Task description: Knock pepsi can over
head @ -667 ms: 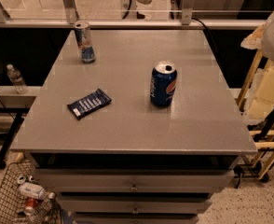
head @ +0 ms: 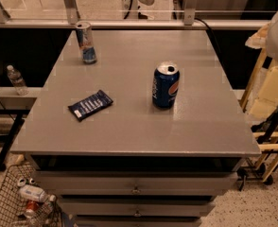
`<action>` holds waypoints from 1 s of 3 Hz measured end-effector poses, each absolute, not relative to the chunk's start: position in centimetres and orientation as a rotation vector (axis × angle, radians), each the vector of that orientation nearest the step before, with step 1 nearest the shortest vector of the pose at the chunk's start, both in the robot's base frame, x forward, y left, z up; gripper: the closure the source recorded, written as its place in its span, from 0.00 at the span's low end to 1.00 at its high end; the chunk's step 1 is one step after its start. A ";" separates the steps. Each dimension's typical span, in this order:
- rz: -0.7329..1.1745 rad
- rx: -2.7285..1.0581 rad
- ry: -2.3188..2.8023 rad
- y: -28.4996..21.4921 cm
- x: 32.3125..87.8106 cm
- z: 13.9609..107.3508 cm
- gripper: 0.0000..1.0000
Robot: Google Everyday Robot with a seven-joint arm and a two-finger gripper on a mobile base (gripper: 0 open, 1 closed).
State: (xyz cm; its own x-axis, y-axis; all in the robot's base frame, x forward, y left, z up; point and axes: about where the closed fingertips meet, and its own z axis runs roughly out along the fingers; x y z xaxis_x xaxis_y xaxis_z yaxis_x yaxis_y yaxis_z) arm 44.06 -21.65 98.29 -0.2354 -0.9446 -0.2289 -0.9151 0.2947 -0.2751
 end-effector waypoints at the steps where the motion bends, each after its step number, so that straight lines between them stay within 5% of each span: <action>1: 0.003 -1.534 2.234 -22.9 45.2 95.4 0.00; 3: 0.238 -1.212 1.936 -23.1 51.2 93.4 0.00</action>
Offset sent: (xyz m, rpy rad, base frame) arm 0.1056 -0.0125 -0.0427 0.7770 -0.3308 -0.1332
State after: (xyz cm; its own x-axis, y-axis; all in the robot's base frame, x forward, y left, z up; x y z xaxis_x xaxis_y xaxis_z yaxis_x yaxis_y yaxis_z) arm 51.17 -23.08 93.37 -0.1998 -0.6626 -0.7218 -0.8178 0.5186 -0.2497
